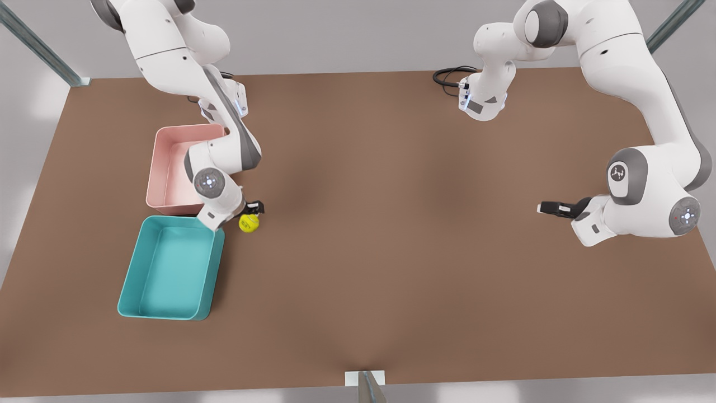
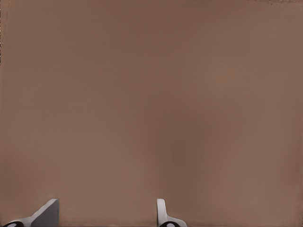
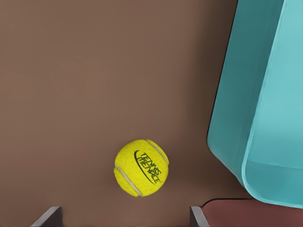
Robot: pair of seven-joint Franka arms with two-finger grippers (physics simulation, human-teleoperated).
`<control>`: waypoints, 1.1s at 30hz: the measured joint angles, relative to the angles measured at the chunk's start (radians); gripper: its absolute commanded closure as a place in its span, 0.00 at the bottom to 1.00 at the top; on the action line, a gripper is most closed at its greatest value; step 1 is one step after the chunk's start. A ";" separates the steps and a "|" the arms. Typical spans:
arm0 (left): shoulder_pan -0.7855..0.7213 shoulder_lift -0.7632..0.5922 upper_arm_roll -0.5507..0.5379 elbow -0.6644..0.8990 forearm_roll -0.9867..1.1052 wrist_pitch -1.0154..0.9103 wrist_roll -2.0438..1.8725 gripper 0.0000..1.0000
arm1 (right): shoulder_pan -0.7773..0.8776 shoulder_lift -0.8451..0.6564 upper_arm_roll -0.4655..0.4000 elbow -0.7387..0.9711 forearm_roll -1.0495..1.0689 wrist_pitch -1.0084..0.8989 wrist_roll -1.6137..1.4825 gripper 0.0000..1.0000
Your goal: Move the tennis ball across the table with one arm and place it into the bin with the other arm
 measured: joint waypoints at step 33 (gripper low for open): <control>-0.064 0.001 -0.028 0.058 0.168 0.047 -0.200 0.00 | -0.006 0.198 -0.004 -0.097 -0.011 0.301 0.151 0.00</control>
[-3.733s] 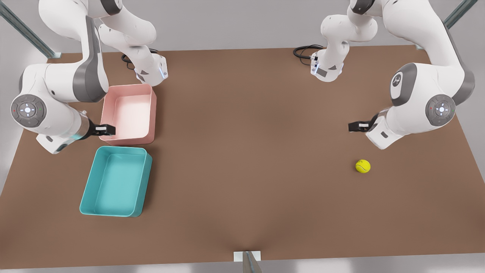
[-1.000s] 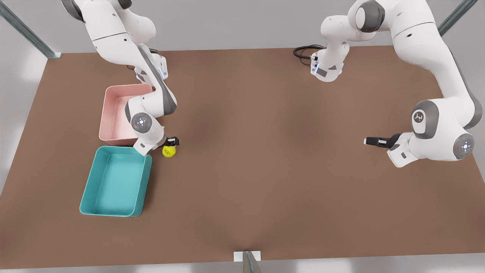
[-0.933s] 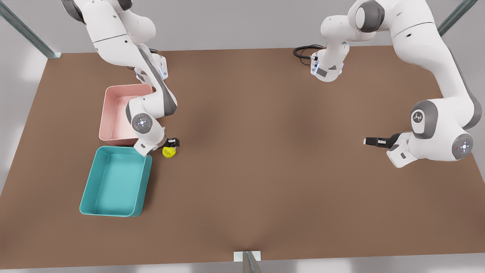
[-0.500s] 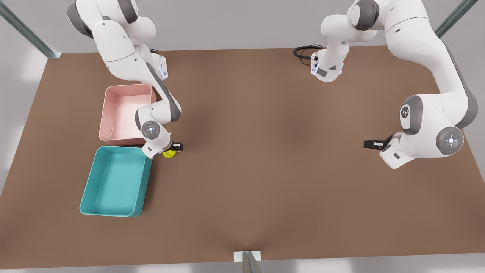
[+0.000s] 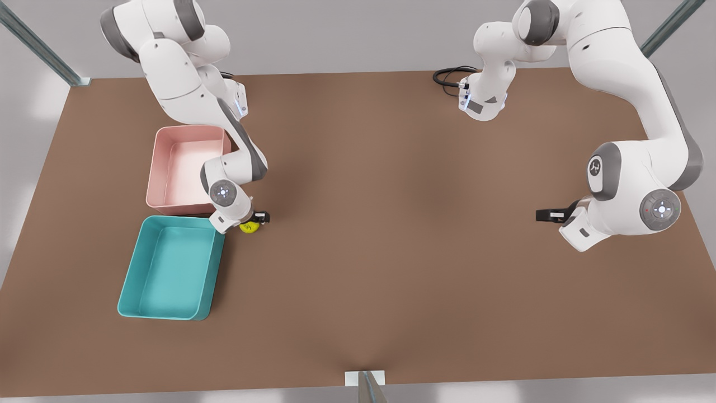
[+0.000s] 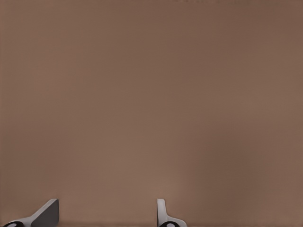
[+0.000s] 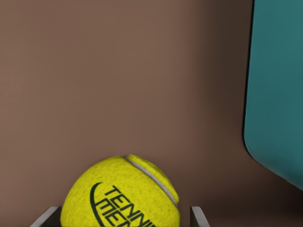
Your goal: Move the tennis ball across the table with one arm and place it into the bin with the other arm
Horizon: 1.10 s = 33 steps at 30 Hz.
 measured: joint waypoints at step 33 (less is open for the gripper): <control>0.004 0.005 -0.006 0.016 -0.002 -0.031 -0.031 0.00 | -0.061 -0.217 -0.034 0.093 0.007 -0.048 -0.068 0.39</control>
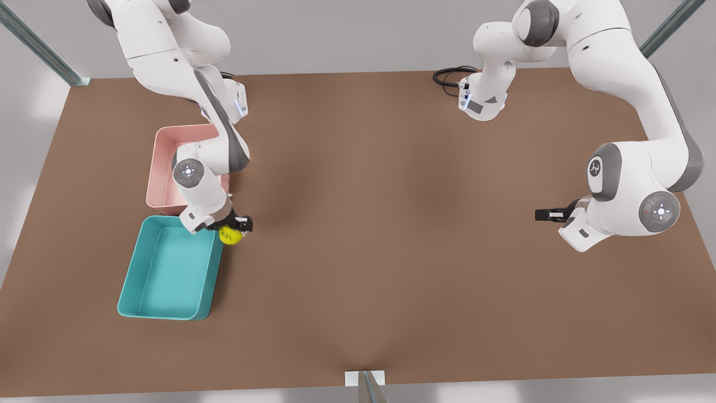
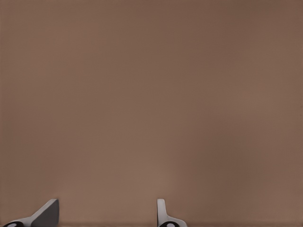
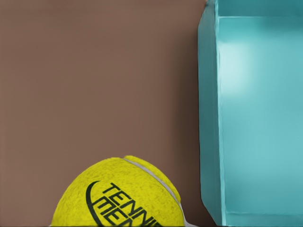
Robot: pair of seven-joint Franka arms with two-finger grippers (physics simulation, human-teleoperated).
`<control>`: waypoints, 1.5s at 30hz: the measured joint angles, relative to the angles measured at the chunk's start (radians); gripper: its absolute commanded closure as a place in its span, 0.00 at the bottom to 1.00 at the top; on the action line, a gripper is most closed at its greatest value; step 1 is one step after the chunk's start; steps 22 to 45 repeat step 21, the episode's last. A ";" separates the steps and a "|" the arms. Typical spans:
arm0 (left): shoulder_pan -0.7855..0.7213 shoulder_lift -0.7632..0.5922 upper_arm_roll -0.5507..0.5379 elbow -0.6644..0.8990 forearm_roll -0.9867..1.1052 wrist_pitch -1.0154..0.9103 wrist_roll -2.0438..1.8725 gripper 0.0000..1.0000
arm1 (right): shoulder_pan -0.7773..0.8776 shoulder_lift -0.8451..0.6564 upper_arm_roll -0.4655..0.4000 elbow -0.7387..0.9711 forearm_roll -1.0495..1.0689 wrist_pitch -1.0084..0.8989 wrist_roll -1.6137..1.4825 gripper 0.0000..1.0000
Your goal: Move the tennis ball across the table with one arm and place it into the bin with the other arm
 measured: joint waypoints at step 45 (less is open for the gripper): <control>-0.014 -0.006 -0.028 0.025 0.007 -0.048 -0.011 0.00 | -0.089 -0.016 -0.022 0.736 0.032 -0.826 -0.248 0.00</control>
